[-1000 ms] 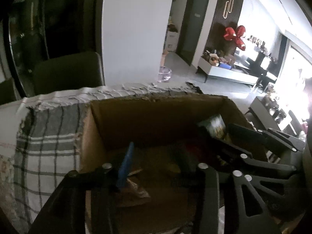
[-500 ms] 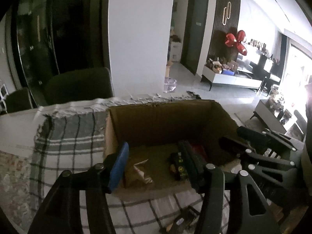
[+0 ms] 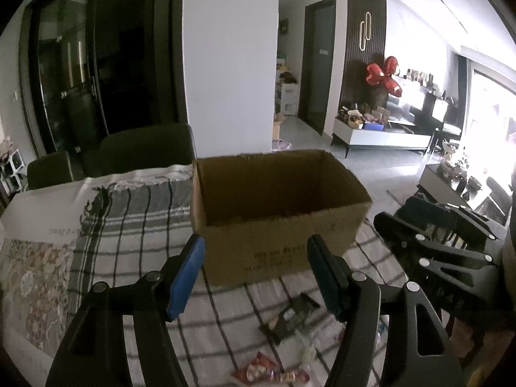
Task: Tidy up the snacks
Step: 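Move both tools back over the remaining wrapped chocolates on the table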
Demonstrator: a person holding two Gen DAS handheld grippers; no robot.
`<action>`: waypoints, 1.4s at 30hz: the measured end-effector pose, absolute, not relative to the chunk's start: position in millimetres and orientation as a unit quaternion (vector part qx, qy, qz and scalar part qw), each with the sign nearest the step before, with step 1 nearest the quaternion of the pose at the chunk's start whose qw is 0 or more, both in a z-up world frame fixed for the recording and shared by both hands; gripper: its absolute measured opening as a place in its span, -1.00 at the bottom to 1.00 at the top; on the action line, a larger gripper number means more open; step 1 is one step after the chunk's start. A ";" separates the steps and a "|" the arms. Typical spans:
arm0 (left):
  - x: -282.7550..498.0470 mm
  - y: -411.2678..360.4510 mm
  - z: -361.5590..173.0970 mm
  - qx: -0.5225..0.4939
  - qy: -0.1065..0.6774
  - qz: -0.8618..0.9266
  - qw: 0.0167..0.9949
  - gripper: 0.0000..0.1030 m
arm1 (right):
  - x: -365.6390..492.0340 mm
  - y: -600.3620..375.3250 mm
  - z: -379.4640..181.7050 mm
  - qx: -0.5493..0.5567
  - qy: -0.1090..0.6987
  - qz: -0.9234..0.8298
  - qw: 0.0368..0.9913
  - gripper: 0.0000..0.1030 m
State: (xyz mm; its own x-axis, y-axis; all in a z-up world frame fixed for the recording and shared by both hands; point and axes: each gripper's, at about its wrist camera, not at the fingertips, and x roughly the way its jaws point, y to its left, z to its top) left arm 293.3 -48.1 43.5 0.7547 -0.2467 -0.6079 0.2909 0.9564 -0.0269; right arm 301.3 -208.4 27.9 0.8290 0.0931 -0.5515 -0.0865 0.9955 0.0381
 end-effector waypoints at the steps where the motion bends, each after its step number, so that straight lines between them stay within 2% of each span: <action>1: 288.3 -47.1 42.1 0.035 0.319 -0.145 0.936 0.26 | 295.0 -207.7 27.8 0.005 0.286 0.047 0.957 0.08; 21: 205.0 -47.3 -16.3 0.050 0.324 -0.170 0.929 0.26 | 221.8 -215.7 -29.5 0.043 0.314 0.044 0.947 0.08; 34: 194.4 -52.2 -68.2 0.054 0.360 -0.193 0.911 0.26 | 209.7 -208.6 -74.0 0.021 0.344 0.053 0.937 0.07; 42: 197.9 -60.1 -92.5 0.074 0.372 -0.202 0.903 0.13 | 216.0 -210.3 -98.5 0.021 0.365 0.056 0.929 0.06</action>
